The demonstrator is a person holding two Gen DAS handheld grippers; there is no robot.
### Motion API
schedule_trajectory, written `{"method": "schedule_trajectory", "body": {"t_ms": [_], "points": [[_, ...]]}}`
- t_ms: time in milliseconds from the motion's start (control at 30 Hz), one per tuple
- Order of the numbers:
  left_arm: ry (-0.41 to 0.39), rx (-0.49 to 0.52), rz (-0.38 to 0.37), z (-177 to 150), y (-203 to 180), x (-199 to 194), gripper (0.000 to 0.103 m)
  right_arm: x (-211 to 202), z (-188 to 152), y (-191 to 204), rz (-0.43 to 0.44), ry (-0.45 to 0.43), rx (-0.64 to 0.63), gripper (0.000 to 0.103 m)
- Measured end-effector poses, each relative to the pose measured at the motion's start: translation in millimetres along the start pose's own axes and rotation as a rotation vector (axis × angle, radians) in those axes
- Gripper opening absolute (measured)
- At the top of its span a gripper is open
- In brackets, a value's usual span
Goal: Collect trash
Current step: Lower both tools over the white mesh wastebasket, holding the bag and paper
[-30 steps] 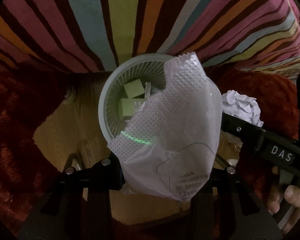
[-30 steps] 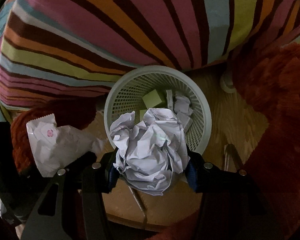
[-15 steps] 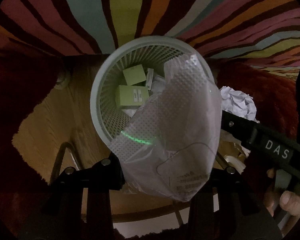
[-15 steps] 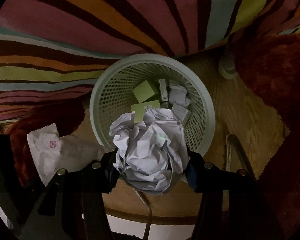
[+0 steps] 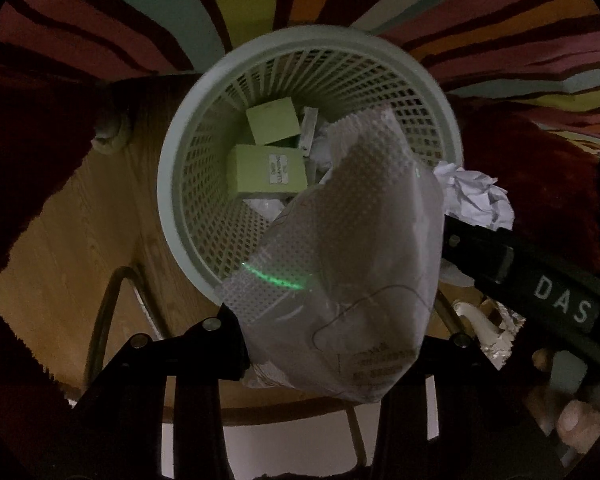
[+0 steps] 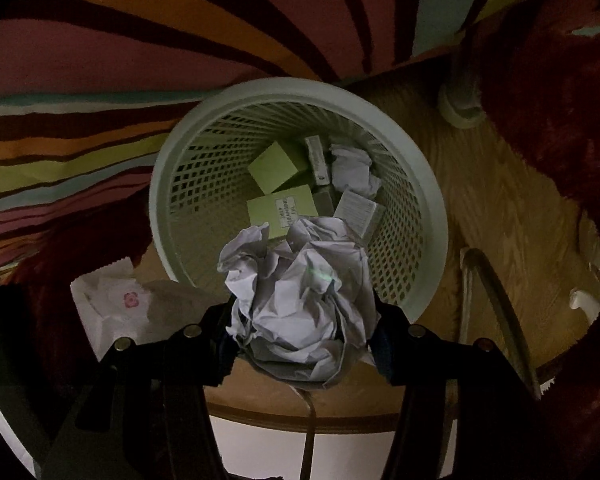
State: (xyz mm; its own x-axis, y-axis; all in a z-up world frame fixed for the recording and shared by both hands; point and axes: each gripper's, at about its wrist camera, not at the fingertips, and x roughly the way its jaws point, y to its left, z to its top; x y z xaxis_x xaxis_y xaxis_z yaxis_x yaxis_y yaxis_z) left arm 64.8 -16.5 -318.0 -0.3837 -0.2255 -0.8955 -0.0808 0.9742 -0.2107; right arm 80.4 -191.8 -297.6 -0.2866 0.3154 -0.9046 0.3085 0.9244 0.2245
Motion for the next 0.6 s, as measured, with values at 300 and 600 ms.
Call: {"method": "schedule_trajectory", "body": {"t_ms": [300,600], "points": [[0.024,-0.015,0.032,2.9,0.5,5.4,0.037,7.4,1.0,1.8,0.006,0.03,0.017,0.052],[0.035,-0.002,0.023,2.7,0.6,8.9,0.038,8.5,2.7,0.4,0.023,0.047,0.029,0.053]]}}
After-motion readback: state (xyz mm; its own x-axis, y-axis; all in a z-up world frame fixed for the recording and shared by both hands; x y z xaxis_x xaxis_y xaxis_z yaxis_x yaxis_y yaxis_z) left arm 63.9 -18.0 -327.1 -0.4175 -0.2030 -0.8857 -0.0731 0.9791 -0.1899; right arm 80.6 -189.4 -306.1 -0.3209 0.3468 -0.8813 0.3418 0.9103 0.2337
